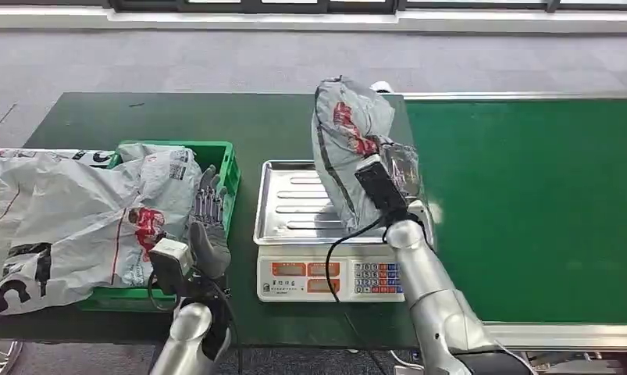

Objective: Moved the parcel from conveyor to table for the left to box.

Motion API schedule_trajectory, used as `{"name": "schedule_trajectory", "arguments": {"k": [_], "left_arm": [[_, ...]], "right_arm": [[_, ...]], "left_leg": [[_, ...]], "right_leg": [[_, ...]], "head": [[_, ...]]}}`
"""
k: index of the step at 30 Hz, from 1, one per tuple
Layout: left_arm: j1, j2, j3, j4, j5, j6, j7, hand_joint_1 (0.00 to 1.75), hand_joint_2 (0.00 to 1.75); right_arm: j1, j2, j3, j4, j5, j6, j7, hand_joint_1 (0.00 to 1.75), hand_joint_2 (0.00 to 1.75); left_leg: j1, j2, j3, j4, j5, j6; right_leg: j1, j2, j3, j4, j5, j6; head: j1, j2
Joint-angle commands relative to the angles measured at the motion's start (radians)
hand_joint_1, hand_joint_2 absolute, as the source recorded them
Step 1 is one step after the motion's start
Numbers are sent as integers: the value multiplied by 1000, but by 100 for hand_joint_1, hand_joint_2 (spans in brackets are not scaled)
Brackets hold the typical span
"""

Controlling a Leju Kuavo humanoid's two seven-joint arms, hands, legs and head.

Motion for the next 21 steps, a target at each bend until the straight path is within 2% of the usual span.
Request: {"name": "schedule_trajectory", "arguments": {"k": [1,7,8,13,21], "left_arm": [[-73,27,-51,105,22,9,-9,0,0],[-71,32,-63,100,21,9,-6,0,0],[-70,33,-62,100,21,11,-6,0,0],[-69,39,-67,111,21,16,-4,0,0],[-71,39,-69,118,20,18,-4,0,0]], "right_arm": [[-84,52,150,116,-51,97,-19,175,175],[-57,31,219,82,-74,55,64,175,175],[-55,27,218,82,-70,35,70,0,175],[-50,12,211,101,-97,-9,55,0,175],[-46,4,212,102,-103,-11,46,0,175]], "left_leg": [[0,5,1,-1,0,-1],[0,0,1,-2,0,-1],[0,-1,1,-1,0,-1],[0,-1,1,-3,1,-1],[0,-1,1,-3,1,-1]], "right_leg": [[0,2,-1,-1,1,0],[0,-3,0,-2,1,-1],[0,-2,0,-2,0,-1],[0,-4,1,-3,1,-1],[0,-4,1,-3,1,-1]], "head": [[0,0],[0,0],[0,0],[0,0],[0,0]]}}
